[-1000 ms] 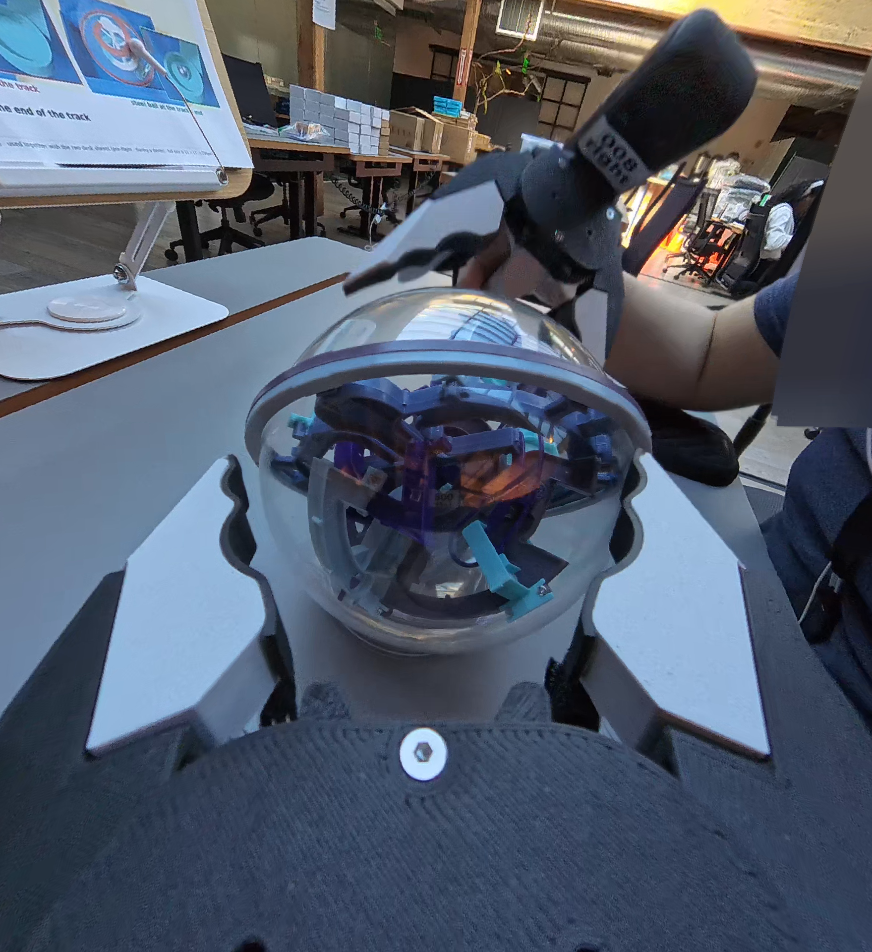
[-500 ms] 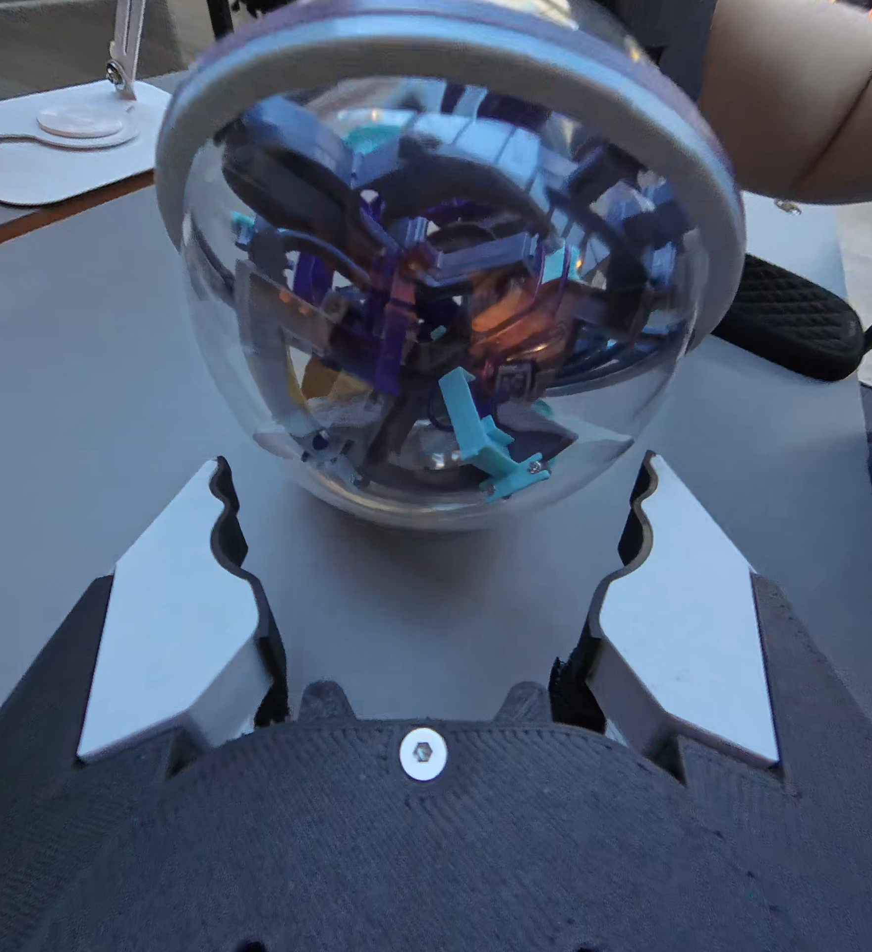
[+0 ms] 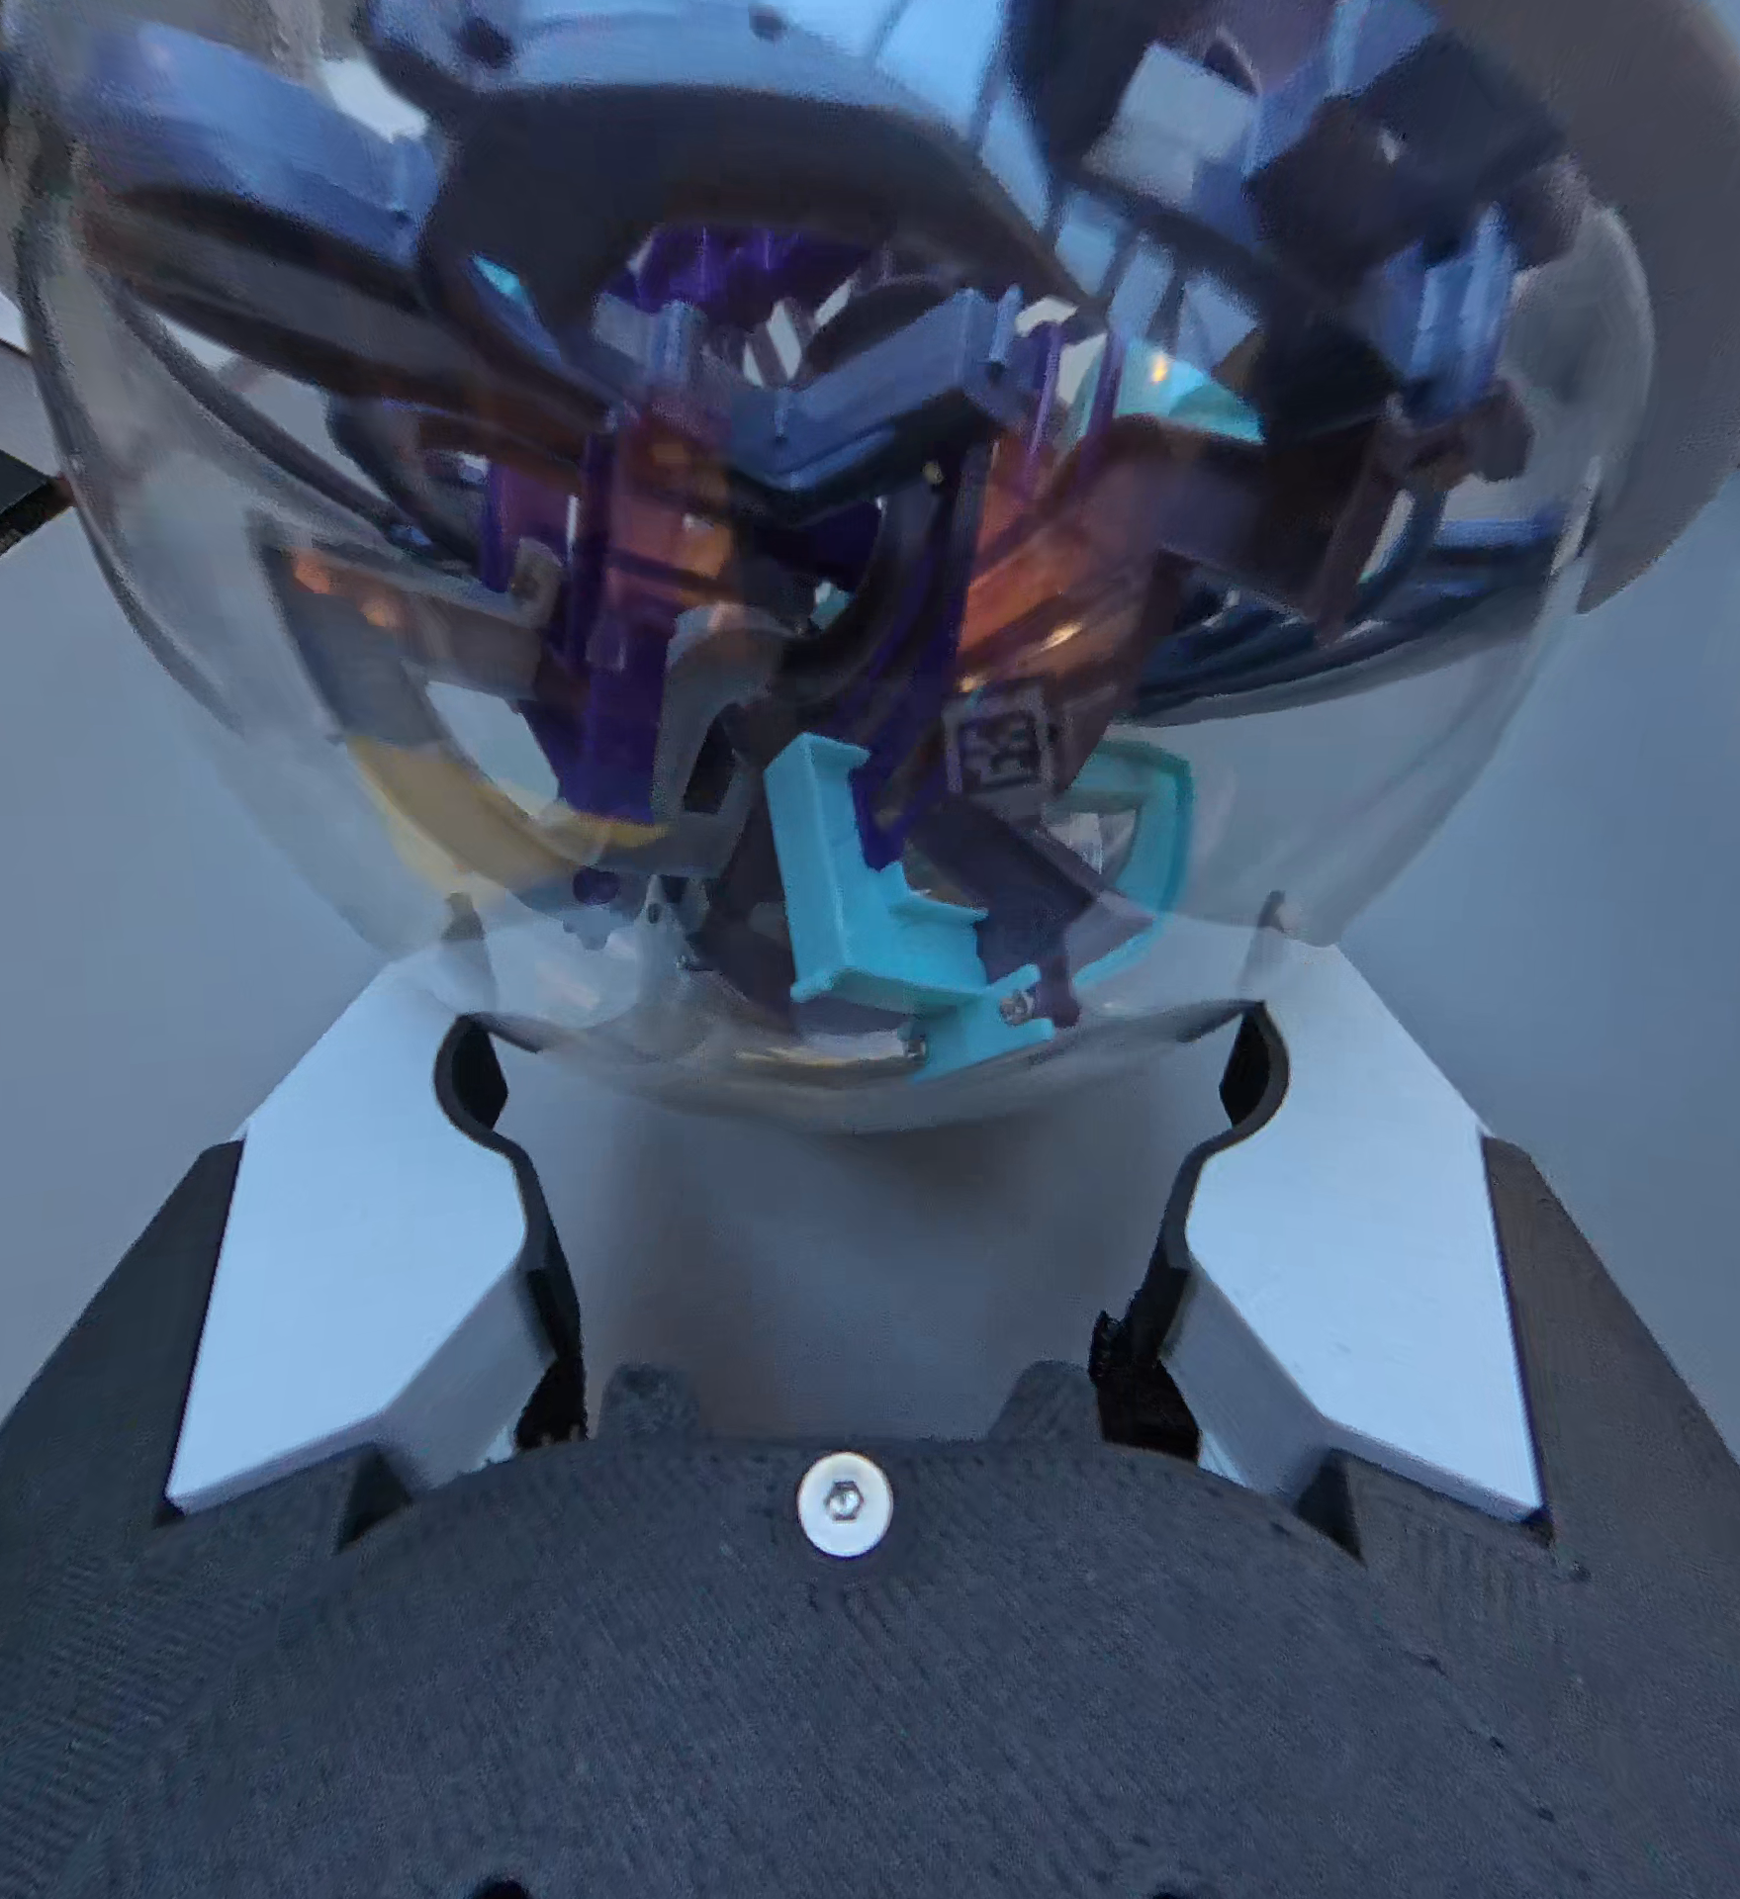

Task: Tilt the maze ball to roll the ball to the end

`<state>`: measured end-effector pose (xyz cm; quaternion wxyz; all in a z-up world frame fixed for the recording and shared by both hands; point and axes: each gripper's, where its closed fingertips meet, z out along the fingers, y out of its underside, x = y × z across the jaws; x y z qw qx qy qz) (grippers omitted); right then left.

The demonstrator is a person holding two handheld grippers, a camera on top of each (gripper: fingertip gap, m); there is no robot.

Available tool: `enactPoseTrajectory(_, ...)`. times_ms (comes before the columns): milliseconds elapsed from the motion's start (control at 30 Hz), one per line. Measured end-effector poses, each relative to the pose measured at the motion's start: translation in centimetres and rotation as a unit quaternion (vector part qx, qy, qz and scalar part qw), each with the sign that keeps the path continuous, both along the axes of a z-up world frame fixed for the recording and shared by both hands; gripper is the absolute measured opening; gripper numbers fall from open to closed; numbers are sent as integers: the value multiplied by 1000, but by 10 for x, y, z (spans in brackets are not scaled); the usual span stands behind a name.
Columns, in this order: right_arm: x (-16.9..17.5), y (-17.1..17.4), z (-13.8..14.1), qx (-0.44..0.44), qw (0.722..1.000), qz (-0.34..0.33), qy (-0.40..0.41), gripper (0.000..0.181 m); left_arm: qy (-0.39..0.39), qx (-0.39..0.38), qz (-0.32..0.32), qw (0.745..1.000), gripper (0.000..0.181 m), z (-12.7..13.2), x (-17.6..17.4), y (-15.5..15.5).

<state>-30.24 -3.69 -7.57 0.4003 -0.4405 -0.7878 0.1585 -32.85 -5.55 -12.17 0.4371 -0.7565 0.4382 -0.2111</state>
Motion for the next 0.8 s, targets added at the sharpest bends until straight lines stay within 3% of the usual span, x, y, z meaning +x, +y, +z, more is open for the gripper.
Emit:
enactPoseTrajectory(367,-6,-7,2,-58,996,-38,54,153,-56,-19,-17,998,151,15,1,-5)
enactPoseTrajectory(800,-13,-10,10,-117,980,-71,141,153,-133,13,-9,991,157,49,0,-4)
